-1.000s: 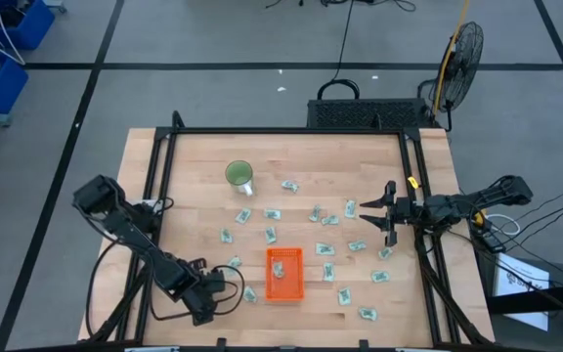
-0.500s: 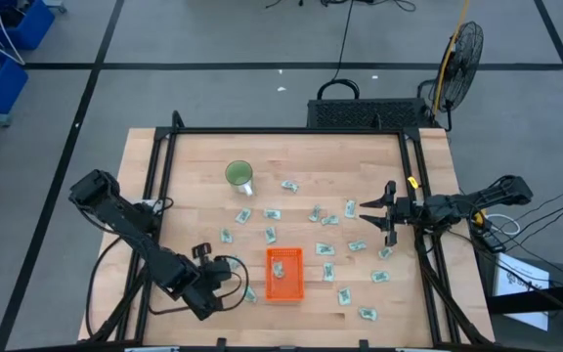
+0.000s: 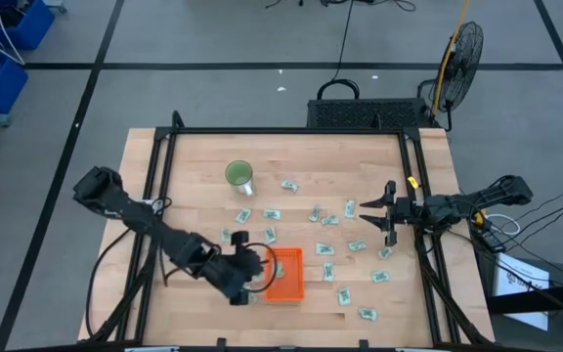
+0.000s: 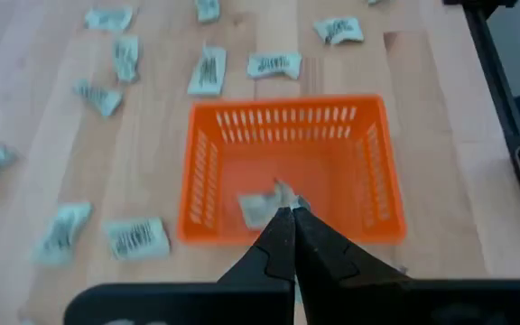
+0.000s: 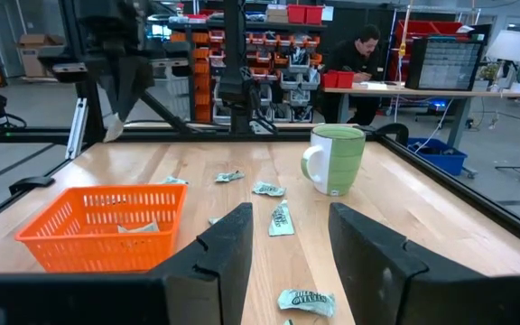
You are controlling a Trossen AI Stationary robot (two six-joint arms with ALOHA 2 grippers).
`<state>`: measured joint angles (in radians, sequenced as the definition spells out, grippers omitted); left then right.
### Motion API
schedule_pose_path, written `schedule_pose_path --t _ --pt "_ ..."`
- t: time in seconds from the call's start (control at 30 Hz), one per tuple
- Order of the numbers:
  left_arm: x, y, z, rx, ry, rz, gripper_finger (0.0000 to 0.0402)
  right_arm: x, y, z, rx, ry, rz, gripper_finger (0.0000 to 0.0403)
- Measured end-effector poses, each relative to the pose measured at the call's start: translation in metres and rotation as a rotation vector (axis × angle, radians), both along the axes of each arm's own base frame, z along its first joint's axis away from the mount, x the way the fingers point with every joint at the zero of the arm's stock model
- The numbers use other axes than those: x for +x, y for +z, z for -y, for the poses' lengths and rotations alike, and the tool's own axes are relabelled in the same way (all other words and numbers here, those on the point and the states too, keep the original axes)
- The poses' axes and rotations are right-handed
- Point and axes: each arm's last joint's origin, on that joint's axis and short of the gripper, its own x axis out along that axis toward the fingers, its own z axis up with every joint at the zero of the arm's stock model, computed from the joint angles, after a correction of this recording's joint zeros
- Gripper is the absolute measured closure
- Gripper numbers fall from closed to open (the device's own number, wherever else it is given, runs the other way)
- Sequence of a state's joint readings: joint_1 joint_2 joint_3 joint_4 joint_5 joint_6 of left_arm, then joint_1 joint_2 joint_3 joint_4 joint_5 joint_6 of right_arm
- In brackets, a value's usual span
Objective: Pick and place Stevia / Truvia into bins
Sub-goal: Put the stevia packet into the orange basket
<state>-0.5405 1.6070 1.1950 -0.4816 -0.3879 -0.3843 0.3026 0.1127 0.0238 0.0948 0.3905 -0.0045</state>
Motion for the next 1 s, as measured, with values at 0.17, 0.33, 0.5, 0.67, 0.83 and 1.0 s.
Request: schedule_pose_path --t 0.17,0.33,0.5,0.67,0.83,1.0 --pt "0.014 -0.001 -0.020 0.001 0.028 0.002 0.0396 0.000 0.000 0.000 0.000 0.000 0.000 0.0261" --pt "0.039 -0.021 -0.034 -0.062 0.015 -0.017 0.0399 0.000 0.000 0.000 0.000 0.000 0.000 0.0261" --pt "0.056 -0.047 -0.035 -0.085 -0.101 -0.057 0.0384 0.000 0.000 0.000 0.000 0.000 0.001 0.0261" --pt "0.060 -0.055 -0.039 -0.043 -0.093 -0.074 0.0381 0.000 0.000 0.000 0.000 0.000 0.000 0.0261" --pt "0.061 -0.053 -0.045 -0.045 -0.076 -0.063 0.0385 0.000 0.000 0.000 0.000 -0.001 0.000 0.0261" --pt "0.061 -0.052 -0.045 -0.020 -0.102 -0.059 0.0359 0.000 0.000 0.000 0.000 0.000 0.001 0.0261"
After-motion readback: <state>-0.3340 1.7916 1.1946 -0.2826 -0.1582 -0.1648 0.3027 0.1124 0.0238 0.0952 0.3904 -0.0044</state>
